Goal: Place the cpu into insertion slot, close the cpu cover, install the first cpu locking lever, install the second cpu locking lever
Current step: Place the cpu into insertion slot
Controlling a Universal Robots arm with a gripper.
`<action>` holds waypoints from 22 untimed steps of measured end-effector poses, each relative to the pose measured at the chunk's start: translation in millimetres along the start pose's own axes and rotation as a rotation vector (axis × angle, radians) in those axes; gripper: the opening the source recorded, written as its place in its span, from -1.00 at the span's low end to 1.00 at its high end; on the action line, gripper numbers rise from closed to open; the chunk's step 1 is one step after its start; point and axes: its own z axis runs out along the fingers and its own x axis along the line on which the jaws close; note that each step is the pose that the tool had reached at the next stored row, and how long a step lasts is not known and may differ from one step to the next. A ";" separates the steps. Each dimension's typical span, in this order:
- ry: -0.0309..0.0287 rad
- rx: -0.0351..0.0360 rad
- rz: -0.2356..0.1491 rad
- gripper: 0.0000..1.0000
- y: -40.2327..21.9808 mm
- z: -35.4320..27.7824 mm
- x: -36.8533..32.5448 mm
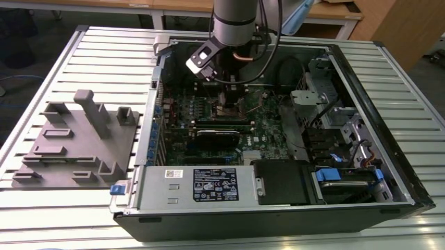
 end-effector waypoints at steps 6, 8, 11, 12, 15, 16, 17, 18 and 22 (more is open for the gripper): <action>0.0000 0.0000 0.000 0.08 -0.1 2.9 0.1; 0.0001 0.0000 0.000 0.08 -0.2 4.0 0.1; 0.0000 0.0000 0.000 0.08 -0.2 5.3 0.1; -0.0001 0.0000 0.001 0.08 -0.3 5.5 0.0; 0.0000 0.0000 0.001 0.08 -0.3 6.0 0.1; -0.0001 0.0001 0.001 0.08 -0.3 6.1 0.1; -0.0001 0.0000 0.001 0.08 -0.3 6.2 0.1; 0.0000 0.0000 0.001 0.08 -0.3 6.3 0.1; 0.0000 0.0000 0.001 0.08 -0.3 7.1 0.1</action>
